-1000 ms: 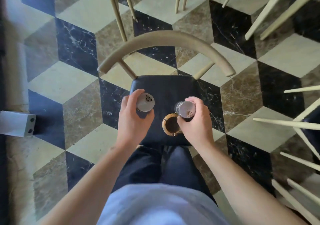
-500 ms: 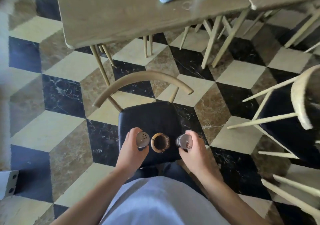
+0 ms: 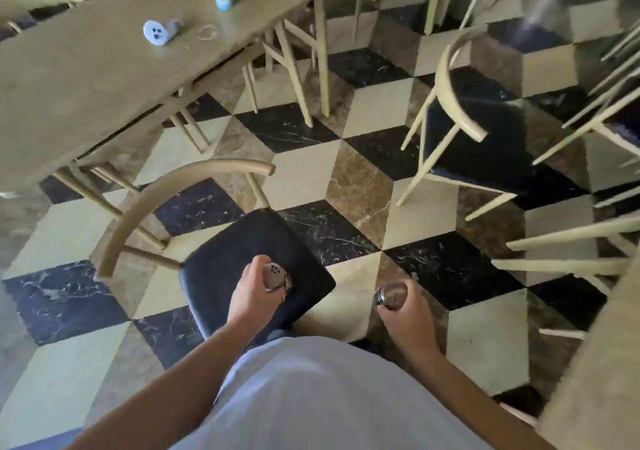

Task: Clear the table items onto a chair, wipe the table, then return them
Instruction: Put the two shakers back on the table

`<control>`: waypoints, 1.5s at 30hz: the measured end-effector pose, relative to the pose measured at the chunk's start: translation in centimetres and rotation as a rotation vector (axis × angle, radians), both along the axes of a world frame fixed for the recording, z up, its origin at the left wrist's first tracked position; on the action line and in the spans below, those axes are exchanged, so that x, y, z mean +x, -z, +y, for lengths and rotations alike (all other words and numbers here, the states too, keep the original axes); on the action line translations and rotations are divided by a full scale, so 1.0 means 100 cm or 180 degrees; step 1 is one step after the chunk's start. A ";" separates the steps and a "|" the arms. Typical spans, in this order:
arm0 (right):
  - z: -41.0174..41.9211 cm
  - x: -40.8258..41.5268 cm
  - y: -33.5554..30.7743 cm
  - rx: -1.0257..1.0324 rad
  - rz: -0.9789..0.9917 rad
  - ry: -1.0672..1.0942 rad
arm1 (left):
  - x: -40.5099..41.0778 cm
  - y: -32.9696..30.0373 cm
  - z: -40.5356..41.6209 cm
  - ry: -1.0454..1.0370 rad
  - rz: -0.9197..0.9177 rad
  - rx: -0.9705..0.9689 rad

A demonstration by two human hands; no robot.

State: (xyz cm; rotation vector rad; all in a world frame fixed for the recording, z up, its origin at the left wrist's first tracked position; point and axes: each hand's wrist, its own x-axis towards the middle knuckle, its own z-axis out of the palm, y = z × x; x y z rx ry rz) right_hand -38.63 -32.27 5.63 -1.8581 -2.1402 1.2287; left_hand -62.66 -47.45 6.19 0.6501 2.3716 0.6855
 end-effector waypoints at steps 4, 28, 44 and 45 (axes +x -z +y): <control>0.009 0.066 0.003 0.0076 -0.0030 0.0272 | 0.043 0.005 0.038 0.0379 0.0067 0.0009; -0.041 0.263 0.001 0.0303 0.0537 0.3822 | 0.276 -0.010 0.264 0.3522 0.0009 0.0357; 0.026 0.258 -0.014 0.0207 -0.0006 0.5165 | 0.395 -0.013 0.410 0.5672 -0.0555 0.0753; 0.028 0.259 -0.015 0.0244 -0.0013 0.5260 | 0.404 -0.012 0.415 0.5714 -0.0605 0.0700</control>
